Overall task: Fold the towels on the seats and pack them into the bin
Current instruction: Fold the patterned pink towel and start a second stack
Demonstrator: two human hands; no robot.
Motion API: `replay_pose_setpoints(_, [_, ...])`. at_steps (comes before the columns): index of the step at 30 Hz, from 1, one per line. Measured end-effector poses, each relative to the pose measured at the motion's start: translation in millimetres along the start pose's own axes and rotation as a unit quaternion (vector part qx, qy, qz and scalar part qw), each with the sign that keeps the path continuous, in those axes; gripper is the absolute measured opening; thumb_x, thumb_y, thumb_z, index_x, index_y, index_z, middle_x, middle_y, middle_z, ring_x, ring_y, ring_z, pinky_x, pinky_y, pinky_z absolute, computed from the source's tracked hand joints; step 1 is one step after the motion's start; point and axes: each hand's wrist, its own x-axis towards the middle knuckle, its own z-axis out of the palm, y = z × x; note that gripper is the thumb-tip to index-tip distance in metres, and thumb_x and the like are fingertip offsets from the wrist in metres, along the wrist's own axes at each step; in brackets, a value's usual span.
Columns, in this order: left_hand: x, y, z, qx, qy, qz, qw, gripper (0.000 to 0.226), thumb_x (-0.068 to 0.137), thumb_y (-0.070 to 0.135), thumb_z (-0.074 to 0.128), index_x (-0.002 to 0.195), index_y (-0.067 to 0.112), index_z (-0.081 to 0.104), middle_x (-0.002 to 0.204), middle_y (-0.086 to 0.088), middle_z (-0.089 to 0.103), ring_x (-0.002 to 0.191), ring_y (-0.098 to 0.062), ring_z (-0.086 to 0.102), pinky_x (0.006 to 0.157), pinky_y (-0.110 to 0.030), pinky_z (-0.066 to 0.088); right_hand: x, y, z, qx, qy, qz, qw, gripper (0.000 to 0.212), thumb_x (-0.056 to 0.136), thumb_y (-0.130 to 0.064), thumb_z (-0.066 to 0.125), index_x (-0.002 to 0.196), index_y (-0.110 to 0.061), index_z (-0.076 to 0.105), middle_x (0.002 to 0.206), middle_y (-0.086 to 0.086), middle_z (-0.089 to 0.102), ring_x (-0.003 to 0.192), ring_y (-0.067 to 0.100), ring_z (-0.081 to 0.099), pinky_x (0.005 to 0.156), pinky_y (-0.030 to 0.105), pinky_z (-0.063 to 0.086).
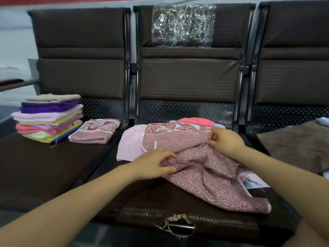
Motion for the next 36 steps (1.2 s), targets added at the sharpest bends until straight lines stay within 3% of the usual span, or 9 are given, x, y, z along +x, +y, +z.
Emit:
replay_pose_setpoints(5, [25, 6, 25, 0.024, -0.015, -0.001, 1.0, 0.041, 0.084, 0.049, 0.065, 0.117, 0.026, 0.061, 0.103, 0.003, 0.056, 0.096, -0.011, 0.054, 0.083, -0.027, 0.044, -1, -6, 7, -0.046, 0.015, -0.097, 0.994, 0.012, 0.084, -0.017, 0.057, 0.094, -0.021, 0.061, 0.097, -0.002, 0.065, 0.094, 0.022, 0.058, 0.065, 0.03, 0.036])
replay_pose_setpoints(10, [34, -6, 26, 0.041, 0.005, 0.063, 0.997, 0.014, 0.093, 0.033, 0.058, 0.097, 0.023, 0.067, 0.087, 0.013, 0.054, 0.085, -0.007, 0.053, 0.074, -0.024, 0.038, -20, -23, -3, -0.001, -0.099, -0.183, 0.978, 0.017, 0.092, -0.039, 0.057, 0.095, -0.024, 0.066, 0.078, -0.011, 0.06, 0.075, 0.012, 0.055, 0.069, 0.032, 0.046])
replay_pose_setpoints(13, [28, -6, 12, -0.08, 0.065, 0.063, 0.993, 0.017, 0.096, 0.027, 0.05, 0.08, 0.029, 0.056, 0.075, 0.018, 0.054, 0.075, 0.003, 0.051, 0.072, -0.018, 0.039, -36, -38, -13, 0.117, -0.224, -0.154, 0.955, 0.033, 0.086, -0.059, 0.057, 0.084, -0.028, 0.067, 0.077, -0.014, 0.062, 0.071, 0.005, 0.055, 0.068, 0.027, 0.044])
replay_pose_setpoints(18, [10, 3, -39, -0.222, 0.256, -0.029, 0.94, 0.018, 0.098, 0.023, 0.049, 0.081, 0.025, 0.056, 0.08, 0.012, 0.058, 0.077, 0.008, 0.051, 0.076, -0.011, 0.038, -46, -48, -16, 0.263, -0.342, -0.077, 0.899, 0.01, 0.086, -0.04, 0.069, 0.081, -0.033, 0.064, 0.077, -0.021, 0.069, 0.074, -0.003, 0.064, 0.066, 0.011, 0.046])
replay_pose_setpoints(23, [-8, -22, -66, -0.158, 0.228, -0.14, 0.95, 0.018, 0.097, 0.024, 0.051, 0.081, 0.02, 0.059, 0.077, 0.002, 0.059, 0.071, -0.006, 0.051, 0.066, -0.024, 0.039, -41, -56, -27, 0.409, -0.274, -0.02, 0.87, 0.029, 0.081, -0.036, 0.073, 0.093, -0.01, 0.068, 0.097, 0.01, 0.072, 0.087, 0.028, 0.068, 0.088, 0.038, 0.051])
replay_pose_setpoints(26, [-12, -41, -54, -0.095, 0.158, -0.17, 0.968, 0.018, 0.094, 0.027, 0.059, 0.088, 0.012, 0.066, 0.085, -0.009, 0.065, 0.08, -0.015, 0.056, 0.066, -0.022, 0.039, -35, -40, -31, 0.467, -0.284, 0.02, 0.837, 0.045, 0.073, -0.04, 0.08, 0.103, -0.008, 0.068, 0.116, 0.013, 0.067, 0.103, 0.028, 0.065, 0.101, 0.04, 0.046])
replay_pose_setpoints(29, [-4, -45, -52, -0.132, 0.167, -0.165, 0.963, 0.022, 0.09, 0.029, 0.064, 0.084, 0.009, 0.07, 0.079, -0.004, 0.065, 0.079, -0.015, 0.057, 0.069, -0.023, 0.041, -28, -20, -44, 0.503, -0.335, 0.078, 0.793, 0.041, 0.085, -0.023, 0.067, 0.121, -0.004, 0.062, 0.118, 0.015, 0.068, 0.109, 0.03, 0.065, 0.101, 0.041, 0.046])
replay_pose_setpoints(33, [9, -52, -53, -0.1, 0.194, -0.163, 0.962, 0.022, 0.089, 0.031, 0.066, 0.079, 0.011, 0.07, 0.079, -0.004, 0.068, 0.08, -0.017, 0.061, 0.075, -0.036, 0.046, -21, 6, -65, 0.427, -0.36, 0.089, 0.825, 0.033, 0.087, -0.018, 0.065, 0.115, -0.002, 0.064, 0.114, 0.017, 0.068, 0.101, 0.027, 0.068, 0.091, 0.035, 0.053])
replay_pose_setpoints(36, [19, -61, -51, -0.061, 0.21, -0.152, 0.964, 0.018, 0.088, 0.031, 0.067, 0.077, 0.016, 0.069, 0.076, 0.001, 0.067, 0.079, -0.017, 0.061, 0.071, -0.033, 0.044, -16, 32, -66, 0.39, -0.334, 0.106, 0.851, 0.052, 0.074, -0.031, 0.081, 0.109, 0.003, 0.064, 0.103, 0.024, 0.061, 0.087, 0.029, 0.06, 0.081, 0.031, 0.048])
